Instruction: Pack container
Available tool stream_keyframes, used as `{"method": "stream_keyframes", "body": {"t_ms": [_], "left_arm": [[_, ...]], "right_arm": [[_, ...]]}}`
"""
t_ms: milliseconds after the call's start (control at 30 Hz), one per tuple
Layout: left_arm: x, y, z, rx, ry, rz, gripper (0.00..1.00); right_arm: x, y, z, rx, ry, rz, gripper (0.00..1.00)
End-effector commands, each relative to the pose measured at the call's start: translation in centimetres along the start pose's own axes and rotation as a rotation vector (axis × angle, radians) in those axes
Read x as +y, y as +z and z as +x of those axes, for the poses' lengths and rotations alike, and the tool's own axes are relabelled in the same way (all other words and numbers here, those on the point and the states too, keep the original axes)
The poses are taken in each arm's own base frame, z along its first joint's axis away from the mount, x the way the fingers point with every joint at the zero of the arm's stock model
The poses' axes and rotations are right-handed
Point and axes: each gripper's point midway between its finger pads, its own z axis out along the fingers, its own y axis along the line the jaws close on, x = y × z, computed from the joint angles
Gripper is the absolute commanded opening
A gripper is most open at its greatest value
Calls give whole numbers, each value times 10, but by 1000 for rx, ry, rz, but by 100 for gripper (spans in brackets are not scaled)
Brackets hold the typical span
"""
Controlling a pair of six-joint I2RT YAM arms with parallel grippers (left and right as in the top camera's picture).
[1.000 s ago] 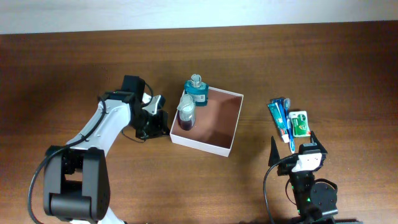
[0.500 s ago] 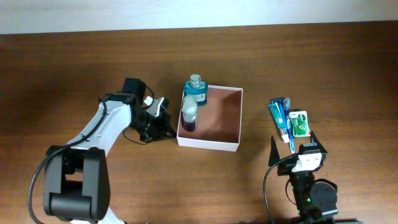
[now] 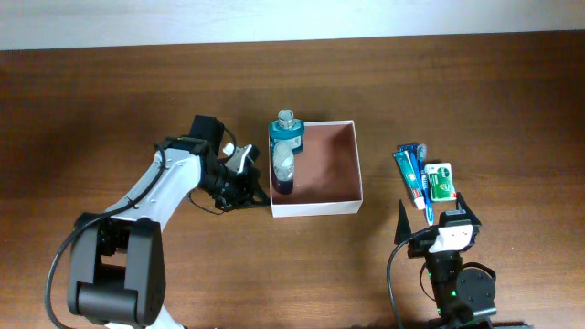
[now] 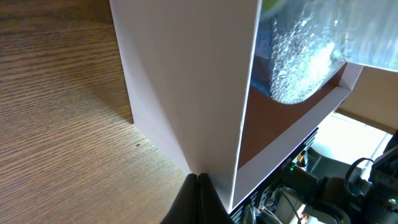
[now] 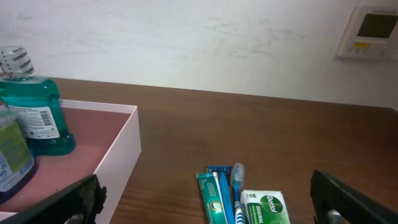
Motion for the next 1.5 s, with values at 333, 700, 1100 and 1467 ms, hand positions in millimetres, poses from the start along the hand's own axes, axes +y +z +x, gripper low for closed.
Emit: {"method": "stream_keyframes", "body": {"t_ms": [333, 700, 1100, 1467], "left_arm": [[24, -11, -12, -55, -37, -38, 5], [122, -57, -30, -193, -147, -444, 99], [168, -92, -34, -264, -219, -634, 99], [167, -91, -33, -261, -219, -629, 99]], "right_arm": [[-3, 0, 3, 6, -3, 12, 99], [-3, 0, 3, 6, -3, 12, 98], [-3, 0, 3, 6, -3, 12, 98], [-3, 0, 3, 6, -3, 12, 98]]}}
